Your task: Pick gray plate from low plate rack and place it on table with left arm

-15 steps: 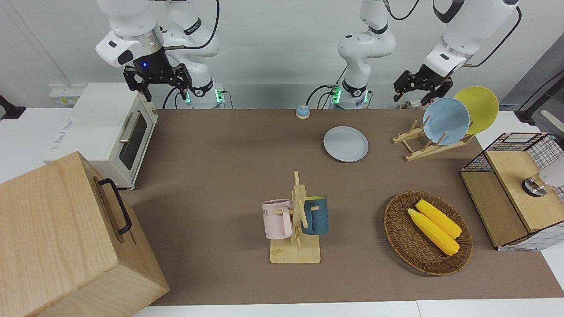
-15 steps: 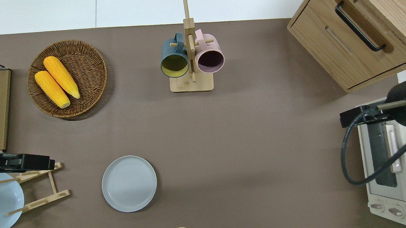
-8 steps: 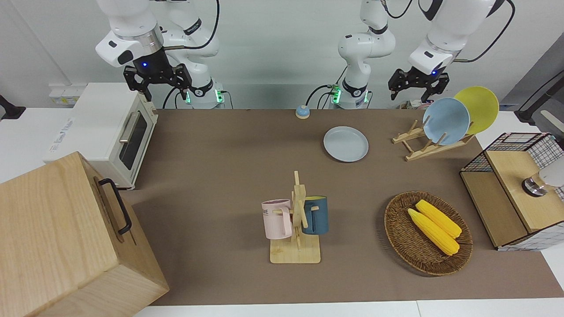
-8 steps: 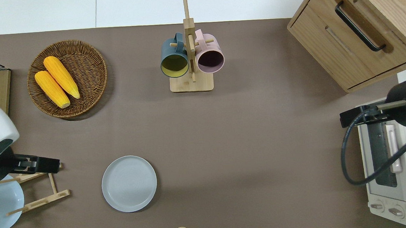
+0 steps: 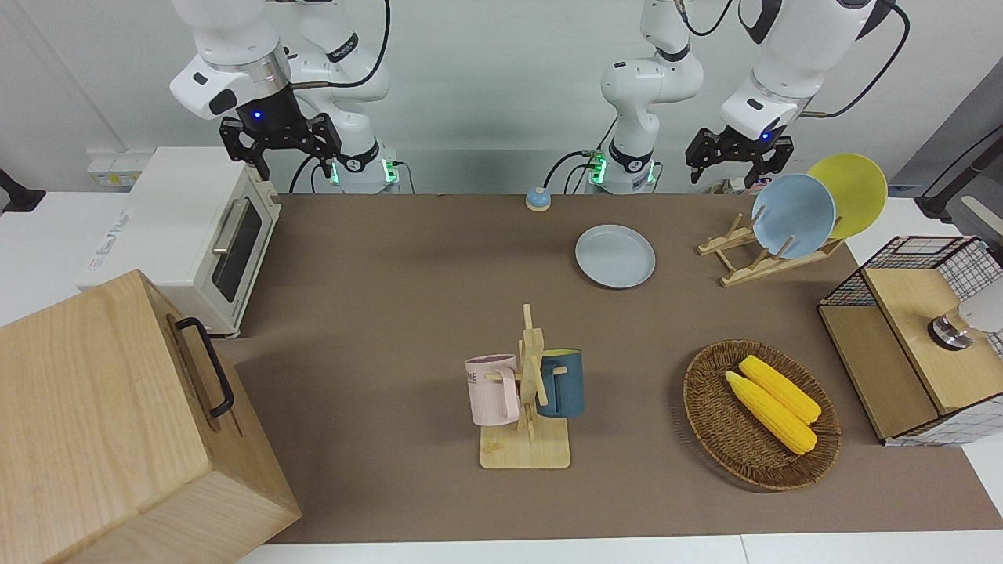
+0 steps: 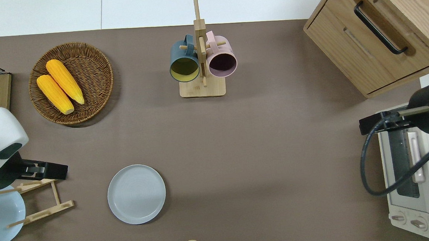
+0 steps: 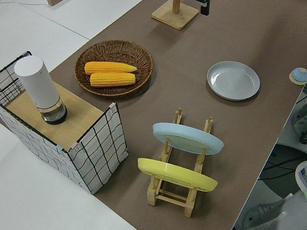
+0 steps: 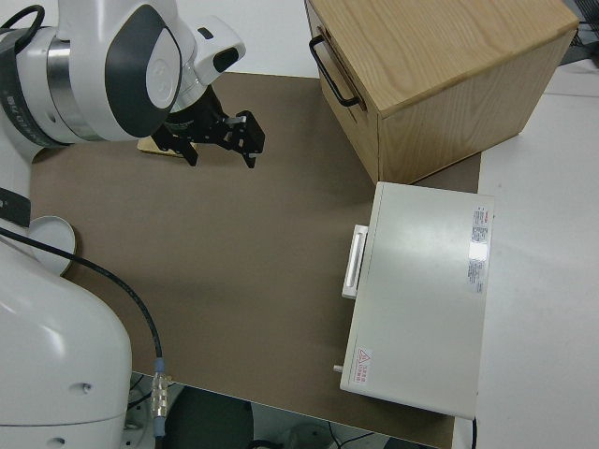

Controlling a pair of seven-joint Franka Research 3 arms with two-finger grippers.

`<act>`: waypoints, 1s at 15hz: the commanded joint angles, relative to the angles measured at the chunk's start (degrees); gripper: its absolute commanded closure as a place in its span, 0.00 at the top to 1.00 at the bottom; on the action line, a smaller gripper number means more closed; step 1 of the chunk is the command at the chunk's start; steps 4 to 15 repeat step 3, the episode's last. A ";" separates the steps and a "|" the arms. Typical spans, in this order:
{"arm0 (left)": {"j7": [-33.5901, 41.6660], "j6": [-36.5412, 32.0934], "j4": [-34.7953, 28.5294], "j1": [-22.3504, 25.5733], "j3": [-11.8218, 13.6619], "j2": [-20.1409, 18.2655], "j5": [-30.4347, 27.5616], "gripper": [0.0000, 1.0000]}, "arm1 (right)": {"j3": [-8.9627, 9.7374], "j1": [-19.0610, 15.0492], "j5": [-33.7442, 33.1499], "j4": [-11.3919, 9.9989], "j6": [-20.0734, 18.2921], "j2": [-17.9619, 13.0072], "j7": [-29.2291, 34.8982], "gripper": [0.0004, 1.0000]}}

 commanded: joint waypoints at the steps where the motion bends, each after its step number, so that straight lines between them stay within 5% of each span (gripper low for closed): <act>1: -0.85 0.42 0.55 -0.12 0.39 0.40 0.60 1.00 | 0.29 -0.41 0.43 0.35 -0.83 -0.14 0.01 0.99; 15: -0.85 0.42 0.46 -0.38 0.39 0.39 0.69 1.00 | 0.29 -0.41 0.43 0.35 -0.83 -0.14 0.01 0.99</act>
